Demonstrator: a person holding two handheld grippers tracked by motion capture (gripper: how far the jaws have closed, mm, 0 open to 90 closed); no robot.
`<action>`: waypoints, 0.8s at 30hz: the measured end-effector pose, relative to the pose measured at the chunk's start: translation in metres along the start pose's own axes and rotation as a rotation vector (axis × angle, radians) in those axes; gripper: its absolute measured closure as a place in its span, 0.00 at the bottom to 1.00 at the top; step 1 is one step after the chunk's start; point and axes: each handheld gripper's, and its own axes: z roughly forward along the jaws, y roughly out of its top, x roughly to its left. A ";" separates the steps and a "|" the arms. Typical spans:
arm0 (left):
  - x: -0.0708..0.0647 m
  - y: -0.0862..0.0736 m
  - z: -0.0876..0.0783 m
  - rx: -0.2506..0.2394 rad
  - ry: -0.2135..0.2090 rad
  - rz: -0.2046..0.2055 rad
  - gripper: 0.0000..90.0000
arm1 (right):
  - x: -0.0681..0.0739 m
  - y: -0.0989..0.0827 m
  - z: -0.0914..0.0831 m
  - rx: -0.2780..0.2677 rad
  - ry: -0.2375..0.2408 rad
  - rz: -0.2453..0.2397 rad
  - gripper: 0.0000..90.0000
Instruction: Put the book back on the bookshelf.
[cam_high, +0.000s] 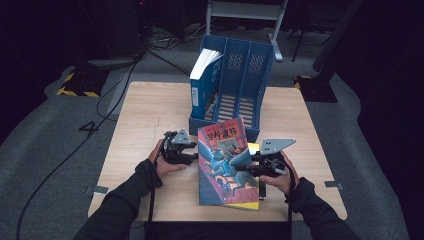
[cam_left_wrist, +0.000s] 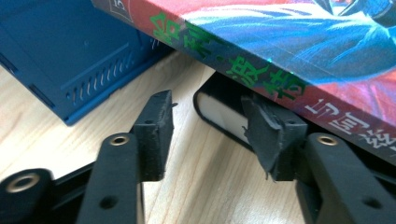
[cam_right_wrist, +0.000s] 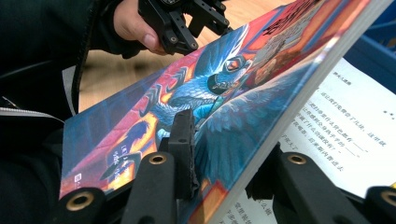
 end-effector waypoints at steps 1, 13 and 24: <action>0.000 0.000 -0.001 -0.010 -0.023 0.002 0.65 | 0.001 0.001 -0.001 -0.003 0.000 -0.006 0.77; 0.003 0.025 -0.017 -0.115 -0.074 -0.003 0.76 | 0.017 0.012 -0.016 -0.070 -0.021 -0.085 0.77; 0.002 0.036 -0.019 -0.132 -0.139 0.017 0.87 | 0.009 0.012 -0.023 -0.077 0.046 -0.077 0.72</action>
